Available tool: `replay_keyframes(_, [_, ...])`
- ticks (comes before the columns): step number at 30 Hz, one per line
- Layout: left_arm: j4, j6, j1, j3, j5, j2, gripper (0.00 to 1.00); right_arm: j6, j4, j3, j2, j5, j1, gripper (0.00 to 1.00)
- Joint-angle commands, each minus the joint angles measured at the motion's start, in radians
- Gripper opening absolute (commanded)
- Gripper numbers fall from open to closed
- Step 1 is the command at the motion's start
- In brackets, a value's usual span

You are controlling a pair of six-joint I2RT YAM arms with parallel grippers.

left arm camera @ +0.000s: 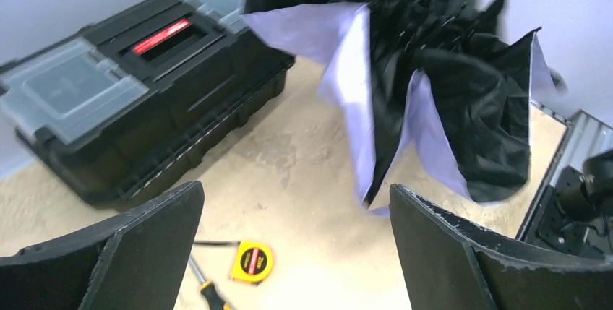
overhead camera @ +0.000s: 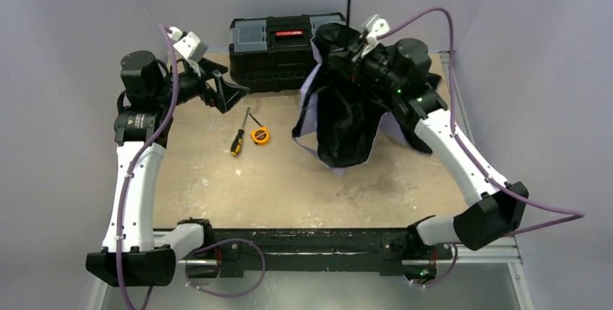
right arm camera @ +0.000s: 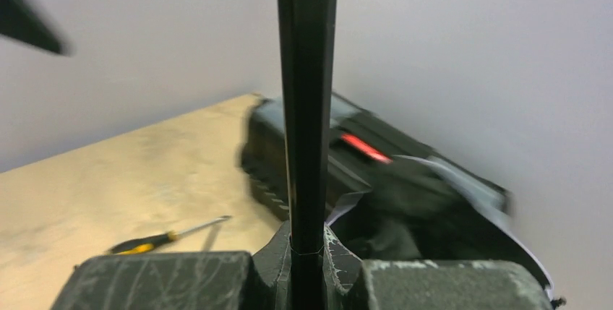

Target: Open the umbrella

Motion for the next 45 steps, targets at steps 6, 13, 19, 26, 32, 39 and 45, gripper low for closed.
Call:
replay_keyframes(6, [0.188, 0.387, -0.262, -0.083, 0.107, 0.003, 0.87, -0.005, 0.045, 0.036, -0.074, -0.012, 0.136, 0.0])
replay_keyframes(13, [0.171, 0.544, -0.462, -0.136, -0.005, 0.018, 0.67, 0.096, 0.136, -0.099, -0.144, -0.089, 0.174, 0.0])
replay_keyframes(19, [0.161, 0.472, -0.499, -0.143, -0.099, 0.014, 0.62, 0.207, 0.199, -0.216, -0.176, 0.013, 0.167, 0.0])
replay_keyframes(26, [0.264, 0.211, -0.342, -0.157, -0.127, -0.006, 0.83, 0.225, 0.268, -0.185, -0.151, -0.012, -0.113, 0.0])
replay_keyframes(32, [0.239, 0.267, -0.326, -0.095, -0.056, 0.019, 0.83, 0.247, 0.209, -0.227, -0.161, 0.0, 0.272, 0.0])
replay_keyframes(39, [0.106, 0.494, -0.435, -0.088, -0.035, 0.014, 0.73, 0.178, 0.193, -0.223, -0.159, -0.05, 0.206, 0.0])
replay_keyframes(45, [0.094, 0.567, -0.488, -0.088, -0.059, 0.051, 0.63, 0.143, 0.217, -0.222, -0.17, -0.007, 0.277, 0.0])
